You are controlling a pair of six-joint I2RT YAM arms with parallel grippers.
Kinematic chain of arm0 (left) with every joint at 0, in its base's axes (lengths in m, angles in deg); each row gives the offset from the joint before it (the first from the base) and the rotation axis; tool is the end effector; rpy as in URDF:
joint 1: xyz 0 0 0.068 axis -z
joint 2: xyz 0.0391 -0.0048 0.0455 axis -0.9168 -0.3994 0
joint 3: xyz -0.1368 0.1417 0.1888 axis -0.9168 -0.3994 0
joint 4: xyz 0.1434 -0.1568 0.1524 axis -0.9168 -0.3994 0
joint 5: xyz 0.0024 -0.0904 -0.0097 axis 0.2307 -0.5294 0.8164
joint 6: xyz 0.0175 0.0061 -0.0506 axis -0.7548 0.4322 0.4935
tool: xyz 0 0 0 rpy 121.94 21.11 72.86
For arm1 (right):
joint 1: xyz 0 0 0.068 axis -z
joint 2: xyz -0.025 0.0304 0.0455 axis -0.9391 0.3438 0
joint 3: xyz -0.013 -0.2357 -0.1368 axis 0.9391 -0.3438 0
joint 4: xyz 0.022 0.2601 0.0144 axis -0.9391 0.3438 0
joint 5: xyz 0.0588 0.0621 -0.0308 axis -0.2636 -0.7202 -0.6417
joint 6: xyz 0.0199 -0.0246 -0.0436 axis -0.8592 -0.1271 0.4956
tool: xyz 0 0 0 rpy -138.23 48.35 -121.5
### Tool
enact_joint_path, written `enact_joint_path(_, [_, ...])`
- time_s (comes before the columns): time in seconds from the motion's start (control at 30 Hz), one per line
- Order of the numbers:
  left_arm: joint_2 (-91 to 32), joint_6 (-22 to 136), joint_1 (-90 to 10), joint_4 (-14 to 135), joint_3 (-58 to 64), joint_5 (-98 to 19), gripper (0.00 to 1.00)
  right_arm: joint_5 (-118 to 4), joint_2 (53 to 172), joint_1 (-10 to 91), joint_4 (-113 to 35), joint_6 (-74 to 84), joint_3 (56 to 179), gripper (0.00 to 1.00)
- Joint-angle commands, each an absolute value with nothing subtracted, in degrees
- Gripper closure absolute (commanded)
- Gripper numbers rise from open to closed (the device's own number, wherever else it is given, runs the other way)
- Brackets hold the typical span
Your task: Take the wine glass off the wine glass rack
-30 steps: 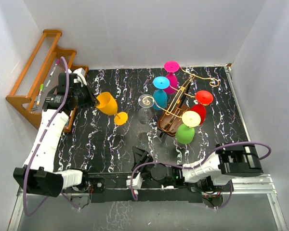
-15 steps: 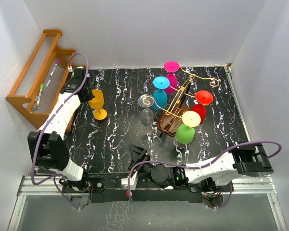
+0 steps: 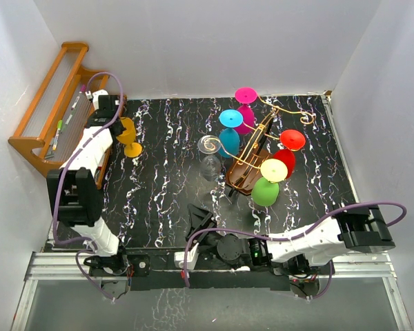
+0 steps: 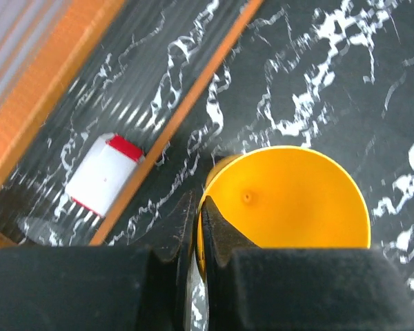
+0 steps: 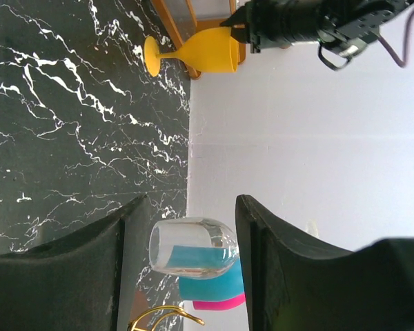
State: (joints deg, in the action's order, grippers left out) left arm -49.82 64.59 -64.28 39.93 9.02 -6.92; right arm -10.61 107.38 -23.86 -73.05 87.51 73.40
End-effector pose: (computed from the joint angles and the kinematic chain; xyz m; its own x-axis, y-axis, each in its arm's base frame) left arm 0.3832 0.0002 0.2976 -0.4583 -0.2827 -0.8426 -0.4757 0.8789 -0.0361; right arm 0.0045 0.2743 0.2217 0.7927 -0.5968 -0.1241 -0.1878 -0.0455 -0.9811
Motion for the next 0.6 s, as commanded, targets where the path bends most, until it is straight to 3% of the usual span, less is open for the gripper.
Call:
enact_joint_path(0.0, [-53.36,66.67,-67.24,41.50,12.98,-13.36,1.00,-9.05,105.31,-24.11,-74.78,85.20,76.01,0.46])
enact_joint_path(0.2, [-55.18,67.21,-67.41,40.89,13.78,-16.97,0.99,-8.37,105.83,-24.05,-74.67,84.10,76.63,0.46])
enact_joint_path(0.23, [-55.07,67.17,-67.39,40.77,13.74,-17.21,0.94,-8.27,105.84,-24.05,-74.67,83.94,76.81,0.45])
enact_joint_path(0.3, [-54.51,67.09,-67.38,40.38,13.67,-17.47,0.63,-8.39,105.88,-24.07,-74.65,83.67,77.40,0.45])
enact_joint_path(0.4, [-52.85,67.07,-67.38,39.69,13.69,-16.89,0.38,-8.93,106.04,-24.03,-73.80,83.41,78.55,0.45])
enact_joint_path(0.57, [-47.98,66.30,-67.39,38.44,13.69,-14.76,0.24,-10.12,106.42,-24.11,-72.41,83.03,81.06,0.44])
